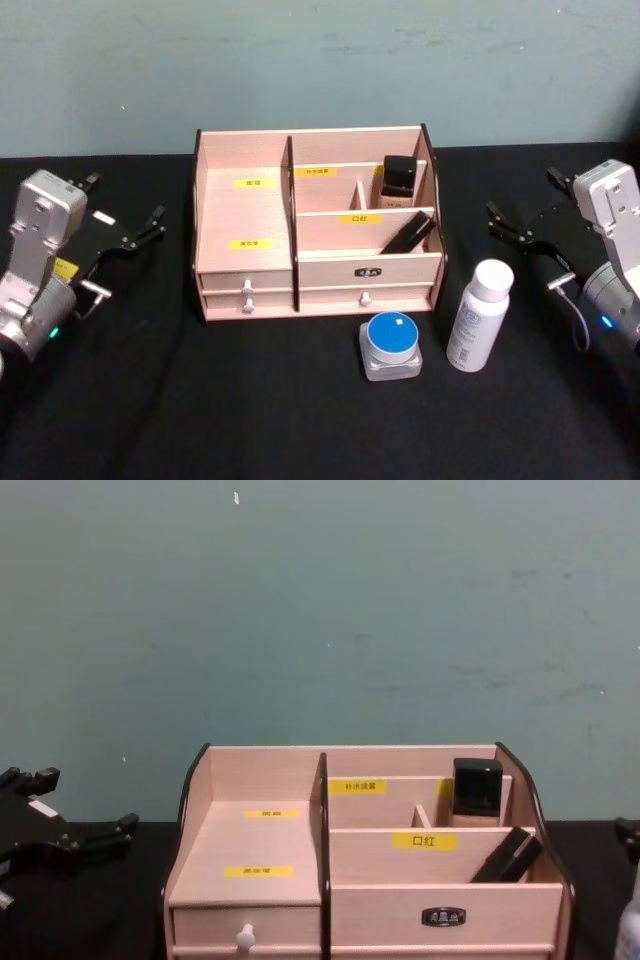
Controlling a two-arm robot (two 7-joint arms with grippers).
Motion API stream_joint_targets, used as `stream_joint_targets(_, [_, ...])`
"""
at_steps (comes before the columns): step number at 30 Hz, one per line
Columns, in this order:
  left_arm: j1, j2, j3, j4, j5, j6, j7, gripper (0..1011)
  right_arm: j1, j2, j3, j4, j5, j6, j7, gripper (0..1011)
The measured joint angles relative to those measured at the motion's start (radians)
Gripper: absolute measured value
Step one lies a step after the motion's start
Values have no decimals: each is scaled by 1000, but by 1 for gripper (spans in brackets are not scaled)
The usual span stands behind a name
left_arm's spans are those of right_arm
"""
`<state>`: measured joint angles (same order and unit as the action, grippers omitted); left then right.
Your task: Pick up the facial cleanser and watermelon frost from the table and place them into the tiered storage box.
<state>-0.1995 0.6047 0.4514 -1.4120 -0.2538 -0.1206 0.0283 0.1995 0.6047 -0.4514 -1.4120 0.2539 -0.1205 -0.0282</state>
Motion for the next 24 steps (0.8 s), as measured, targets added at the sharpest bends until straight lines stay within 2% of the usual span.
stream_joint_targets(24, [0, 0, 0, 0, 0, 0, 0, 1001, 0, 0, 0, 0, 0, 0, 0, 1002])
